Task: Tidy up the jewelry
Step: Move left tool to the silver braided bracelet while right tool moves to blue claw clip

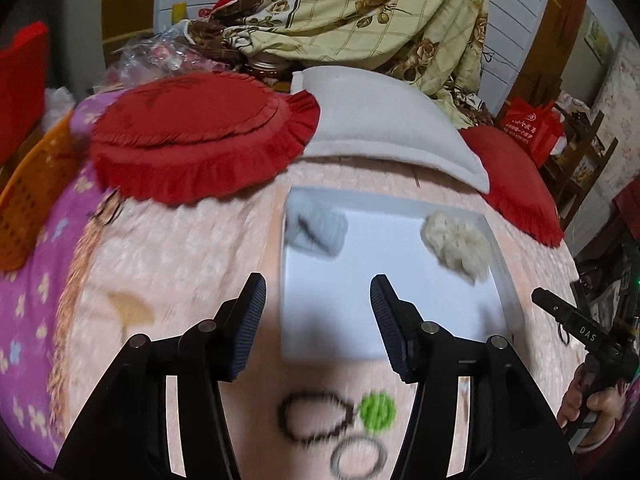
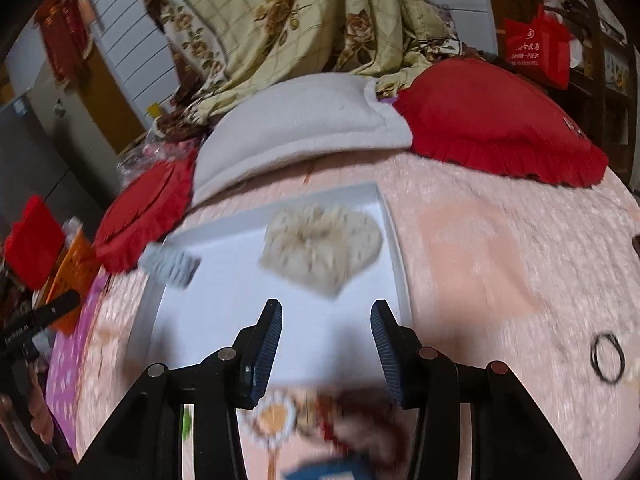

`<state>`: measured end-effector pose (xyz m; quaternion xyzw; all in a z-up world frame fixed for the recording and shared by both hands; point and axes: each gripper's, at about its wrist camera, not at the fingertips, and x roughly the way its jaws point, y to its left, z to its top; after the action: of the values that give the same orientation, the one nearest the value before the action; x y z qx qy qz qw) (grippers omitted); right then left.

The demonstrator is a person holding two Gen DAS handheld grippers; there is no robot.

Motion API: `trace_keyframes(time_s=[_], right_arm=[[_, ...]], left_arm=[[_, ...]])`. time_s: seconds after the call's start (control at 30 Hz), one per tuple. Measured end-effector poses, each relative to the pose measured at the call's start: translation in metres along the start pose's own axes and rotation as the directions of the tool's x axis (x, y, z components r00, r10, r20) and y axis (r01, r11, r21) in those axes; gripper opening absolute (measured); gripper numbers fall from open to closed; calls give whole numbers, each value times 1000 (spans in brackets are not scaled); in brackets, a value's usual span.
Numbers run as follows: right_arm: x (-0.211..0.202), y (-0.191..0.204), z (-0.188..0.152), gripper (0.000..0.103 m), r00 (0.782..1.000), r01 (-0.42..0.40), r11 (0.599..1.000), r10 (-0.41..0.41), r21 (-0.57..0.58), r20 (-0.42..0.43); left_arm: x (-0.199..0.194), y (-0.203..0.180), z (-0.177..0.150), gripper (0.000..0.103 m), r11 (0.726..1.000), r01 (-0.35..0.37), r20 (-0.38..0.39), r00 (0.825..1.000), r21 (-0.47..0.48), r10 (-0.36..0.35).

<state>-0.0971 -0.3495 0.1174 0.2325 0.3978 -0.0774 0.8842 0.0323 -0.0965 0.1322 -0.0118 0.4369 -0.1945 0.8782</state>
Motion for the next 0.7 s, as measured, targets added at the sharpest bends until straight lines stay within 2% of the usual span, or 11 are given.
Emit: trace_keyframes(time_s=[0.17, 0.33, 0.43, 0.6, 0.7], right_arm=[[-16, -1, -46, 44, 999, -31, 999, 30, -27, -41], [-32, 0, -89, 44, 996, -74, 996, 72, -44, -56], [-39, -7, -108, 44, 997, -56, 998, 55, -38, -45], [-42, -15, -123, 44, 999, 11, 997, -14, -71, -30], [-39, -19, -124, 46, 999, -4, 998, 2, -62, -35]], left_arm=[[-16, 7, -53, 54, 1000, -25, -31, 999, -9, 25], [-19, 9, -103, 54, 998, 21, -79, 997, -56, -25], [-14, 0, -131, 54, 998, 34, -109, 993, -51, -39], [1, -15, -152, 54, 1000, 19, -148, 989, -15, -21], [9, -19, -155, 54, 1000, 20, -155, 988, -1, -20]])
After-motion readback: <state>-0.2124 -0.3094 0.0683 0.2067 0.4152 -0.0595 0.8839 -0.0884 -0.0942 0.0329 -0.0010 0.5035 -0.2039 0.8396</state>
